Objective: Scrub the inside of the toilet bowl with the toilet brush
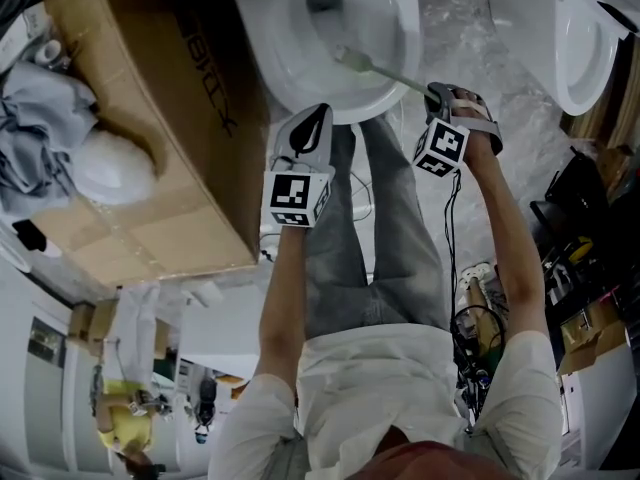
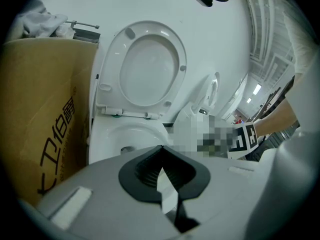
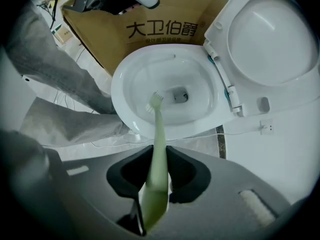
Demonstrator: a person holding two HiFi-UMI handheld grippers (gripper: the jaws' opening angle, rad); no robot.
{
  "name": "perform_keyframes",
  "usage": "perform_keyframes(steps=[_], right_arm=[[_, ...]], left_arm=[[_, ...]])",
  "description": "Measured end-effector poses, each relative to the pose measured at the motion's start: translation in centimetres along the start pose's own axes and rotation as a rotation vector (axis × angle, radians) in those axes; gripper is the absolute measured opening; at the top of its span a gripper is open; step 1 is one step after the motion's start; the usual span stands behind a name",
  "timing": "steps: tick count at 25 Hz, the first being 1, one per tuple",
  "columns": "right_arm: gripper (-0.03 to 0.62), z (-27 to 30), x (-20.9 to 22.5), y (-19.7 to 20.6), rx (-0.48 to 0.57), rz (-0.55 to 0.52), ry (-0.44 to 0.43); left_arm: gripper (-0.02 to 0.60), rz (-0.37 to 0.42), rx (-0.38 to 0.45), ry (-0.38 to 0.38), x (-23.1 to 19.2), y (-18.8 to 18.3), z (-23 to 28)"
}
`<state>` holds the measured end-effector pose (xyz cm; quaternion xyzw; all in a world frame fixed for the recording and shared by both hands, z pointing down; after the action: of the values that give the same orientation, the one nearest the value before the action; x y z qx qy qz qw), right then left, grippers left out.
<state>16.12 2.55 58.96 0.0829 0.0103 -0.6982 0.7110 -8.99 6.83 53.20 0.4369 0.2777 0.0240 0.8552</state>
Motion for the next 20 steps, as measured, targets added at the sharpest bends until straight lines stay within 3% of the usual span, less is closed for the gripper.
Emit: perform_keyframes(steps=[13,20], right_arm=[[0.084,0.4,5.3,2.3,-0.022,-0.183,0.033],[0.084,0.8,9.0,2.4,-0.013,-0.232,0.063]], left_arm=[[0.018,-0.033,0.036,-0.090,1.2,-1.0,0.8],[0.018,-0.048,0.054,-0.131,1.9,-1.5,1.9]])
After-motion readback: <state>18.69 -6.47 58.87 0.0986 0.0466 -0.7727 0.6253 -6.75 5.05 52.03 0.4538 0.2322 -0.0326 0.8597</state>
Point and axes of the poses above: the fingertips, and each gripper's own axes: z forward along the fingers, x to its right, y out of its underside, the point moved 10 cm from there along -z, backward along the fingers, and after that the axes turned 10 degrees about x, right-handed, at the moved point
